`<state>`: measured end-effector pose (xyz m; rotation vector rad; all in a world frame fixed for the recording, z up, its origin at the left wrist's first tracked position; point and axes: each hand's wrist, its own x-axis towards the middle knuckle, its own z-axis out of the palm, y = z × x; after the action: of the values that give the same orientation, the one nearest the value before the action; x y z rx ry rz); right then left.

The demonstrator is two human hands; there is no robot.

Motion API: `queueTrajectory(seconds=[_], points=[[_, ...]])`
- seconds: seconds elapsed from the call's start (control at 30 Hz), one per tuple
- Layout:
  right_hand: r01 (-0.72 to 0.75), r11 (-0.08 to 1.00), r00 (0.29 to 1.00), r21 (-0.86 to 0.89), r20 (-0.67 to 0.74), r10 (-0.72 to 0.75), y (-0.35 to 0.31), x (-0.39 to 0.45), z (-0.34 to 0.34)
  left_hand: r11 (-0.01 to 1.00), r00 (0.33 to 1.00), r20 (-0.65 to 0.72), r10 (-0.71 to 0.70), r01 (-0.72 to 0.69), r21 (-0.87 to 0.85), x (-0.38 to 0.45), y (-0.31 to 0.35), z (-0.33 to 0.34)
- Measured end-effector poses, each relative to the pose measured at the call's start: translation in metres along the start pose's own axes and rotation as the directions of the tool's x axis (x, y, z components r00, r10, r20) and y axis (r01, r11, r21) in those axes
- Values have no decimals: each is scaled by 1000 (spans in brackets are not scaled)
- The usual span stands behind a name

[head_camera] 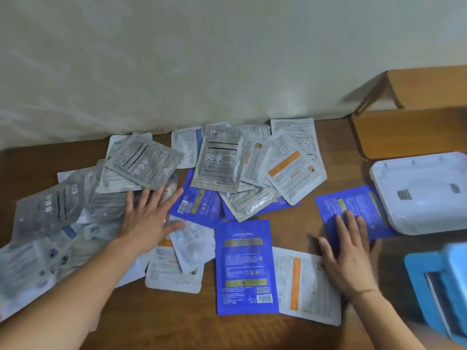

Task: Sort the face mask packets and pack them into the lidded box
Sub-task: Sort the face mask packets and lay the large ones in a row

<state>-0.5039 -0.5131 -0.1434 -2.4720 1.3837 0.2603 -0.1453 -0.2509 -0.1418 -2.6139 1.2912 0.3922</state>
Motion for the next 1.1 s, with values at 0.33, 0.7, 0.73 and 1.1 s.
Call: queueTrajectory(seconds=[0.33, 0.7, 0.73, 1.1], points=[[548, 835, 835, -54, -23, -550, -57, -58, 36, 938, 939, -32, 343, -340, 60, -49, 92, 19], [253, 964, 963, -77, -72, -259, 1, -82, 26, 979, 983, -8, -184, 183, -89, -34, 34, -4], [281, 956, 954, -84, -87, -287, 4, -89, 26, 979, 984, -55, -169, 161, -124, -38, 40, -4], [363, 929, 924, -77, -99, -369, -19, -106, 29, 933, 920, -155, 360, -356, 55, -131, 83, 44]])
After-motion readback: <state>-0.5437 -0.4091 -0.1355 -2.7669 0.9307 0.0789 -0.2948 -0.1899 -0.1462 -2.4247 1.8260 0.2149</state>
